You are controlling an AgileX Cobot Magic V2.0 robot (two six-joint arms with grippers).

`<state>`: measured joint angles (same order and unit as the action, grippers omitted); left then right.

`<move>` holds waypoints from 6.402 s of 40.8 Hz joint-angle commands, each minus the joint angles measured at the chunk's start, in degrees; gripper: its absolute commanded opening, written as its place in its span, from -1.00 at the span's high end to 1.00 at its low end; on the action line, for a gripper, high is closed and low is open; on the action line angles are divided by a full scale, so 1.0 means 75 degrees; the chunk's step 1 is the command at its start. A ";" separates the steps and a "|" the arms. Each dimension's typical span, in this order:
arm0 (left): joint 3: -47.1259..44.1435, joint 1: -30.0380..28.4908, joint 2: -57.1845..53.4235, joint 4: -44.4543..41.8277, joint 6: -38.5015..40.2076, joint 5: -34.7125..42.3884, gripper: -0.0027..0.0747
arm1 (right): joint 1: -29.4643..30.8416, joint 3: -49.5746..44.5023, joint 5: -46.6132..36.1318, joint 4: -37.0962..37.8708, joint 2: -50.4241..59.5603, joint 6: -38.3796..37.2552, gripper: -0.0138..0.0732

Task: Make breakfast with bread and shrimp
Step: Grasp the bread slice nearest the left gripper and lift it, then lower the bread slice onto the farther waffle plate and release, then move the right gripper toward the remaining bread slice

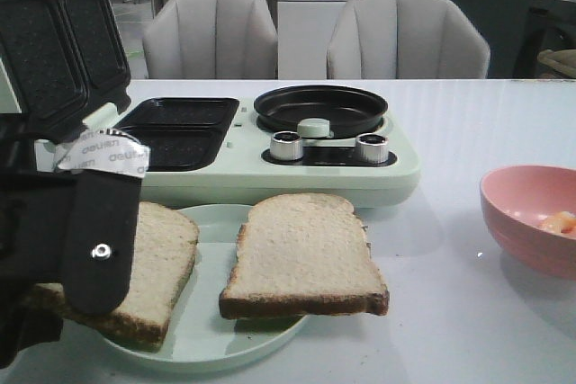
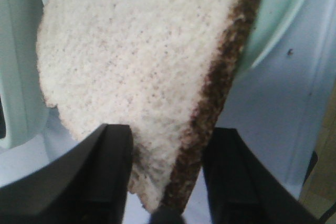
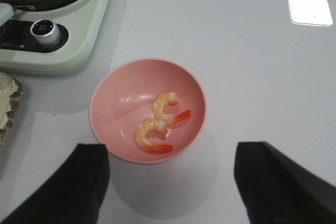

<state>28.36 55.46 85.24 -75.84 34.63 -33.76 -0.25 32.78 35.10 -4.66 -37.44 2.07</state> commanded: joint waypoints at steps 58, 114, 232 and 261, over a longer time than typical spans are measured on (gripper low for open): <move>0.1829 -0.1347 -0.2432 -0.3186 0.1001 0.0053 0.67 | 0.0037 0.0212 -0.0612 0.0071 -0.0016 -0.0002 -0.70; 0.6923 -0.4007 0.4041 -0.3217 0.0869 0.1294 0.59 | 0.0037 0.0212 -0.0612 0.0071 -0.0016 -0.0002 -0.70; 0.2674 -0.2305 -0.4952 1.0357 -0.4326 -0.0755 -0.11 | 0.0037 0.0212 -0.0612 0.0071 -0.0016 -0.0002 -0.70; 0.2674 -0.2305 -0.4952 1.0357 -0.4326 -0.0755 -0.11 | 0.0033 0.0195 -0.0433 -0.1050 -0.0158 -0.0002 -0.70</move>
<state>46.89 37.65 48.22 1.31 2.17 -42.93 -0.25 32.64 34.50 -8.92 -37.48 2.04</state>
